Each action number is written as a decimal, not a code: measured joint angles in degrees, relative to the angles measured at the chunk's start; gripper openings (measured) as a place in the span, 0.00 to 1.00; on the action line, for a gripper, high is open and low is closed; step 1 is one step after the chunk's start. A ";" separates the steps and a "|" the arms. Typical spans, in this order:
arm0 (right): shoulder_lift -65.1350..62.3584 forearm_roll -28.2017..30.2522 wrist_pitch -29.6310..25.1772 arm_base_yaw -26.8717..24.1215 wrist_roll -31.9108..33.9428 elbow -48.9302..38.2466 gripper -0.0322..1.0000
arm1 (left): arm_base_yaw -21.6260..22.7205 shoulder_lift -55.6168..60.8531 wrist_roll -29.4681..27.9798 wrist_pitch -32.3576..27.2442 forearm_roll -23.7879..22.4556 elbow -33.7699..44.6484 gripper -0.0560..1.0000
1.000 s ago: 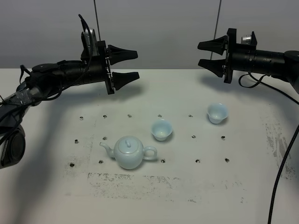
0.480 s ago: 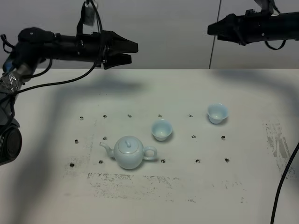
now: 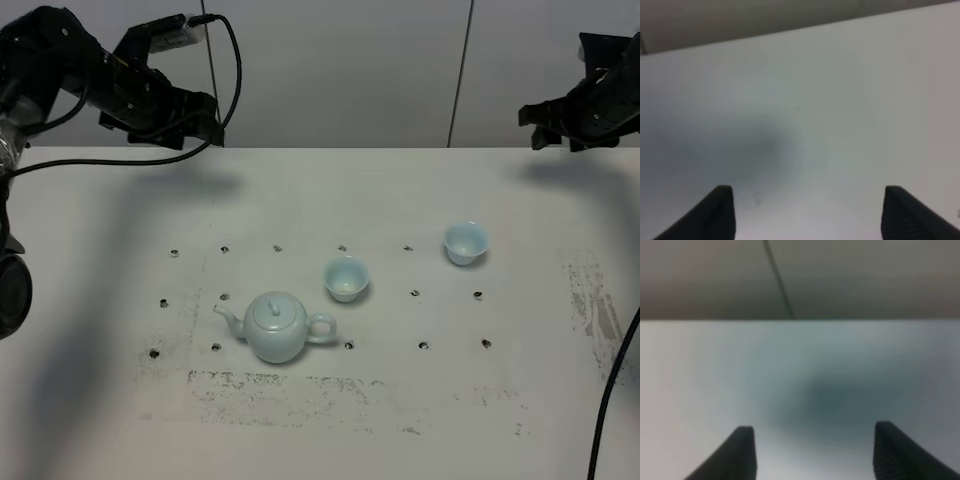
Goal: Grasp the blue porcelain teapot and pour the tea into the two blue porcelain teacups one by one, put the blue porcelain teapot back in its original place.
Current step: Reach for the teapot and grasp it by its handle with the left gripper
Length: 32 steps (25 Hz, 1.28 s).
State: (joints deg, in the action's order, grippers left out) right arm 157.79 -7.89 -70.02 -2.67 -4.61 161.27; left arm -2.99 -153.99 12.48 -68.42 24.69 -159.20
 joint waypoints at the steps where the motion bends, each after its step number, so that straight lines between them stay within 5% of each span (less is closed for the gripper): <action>1: -1.22 1.73 0.00 -0.38 0.55 -2.63 0.53 | 0.00 0.98 -0.54 0.00 -1.47 0.89 0.67; 4: -6.79 5.15 0.18 -1.58 1.41 -12.45 0.53 | 0.00 5.73 -0.22 0.00 -6.50 7.66 0.65; 10: -20.28 16.06 0.01 -2.68 1.81 -36.76 0.53 | -1.77 13.85 -0.63 0.05 -23.60 21.16 0.63; 19: -38.79 17.67 3.17 -2.68 4.22 -59.81 0.51 | -2.22 26.30 -2.41 1.25 -25.78 30.80 0.54; 28: -59.12 19.81 16.30 -2.68 7.76 -83.68 0.50 | -2.22 40.73 -1.69 23.31 -27.79 62.35 0.48; 32: -67.33 20.32 19.81 -2.68 10.30 -92.31 0.50 | -2.22 45.49 -1.01 28.40 -28.06 70.42 0.48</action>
State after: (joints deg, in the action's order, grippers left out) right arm 90.46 12.43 -50.20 -5.36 5.69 68.96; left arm -5.20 -108.50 11.47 -40.02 -3.37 -88.78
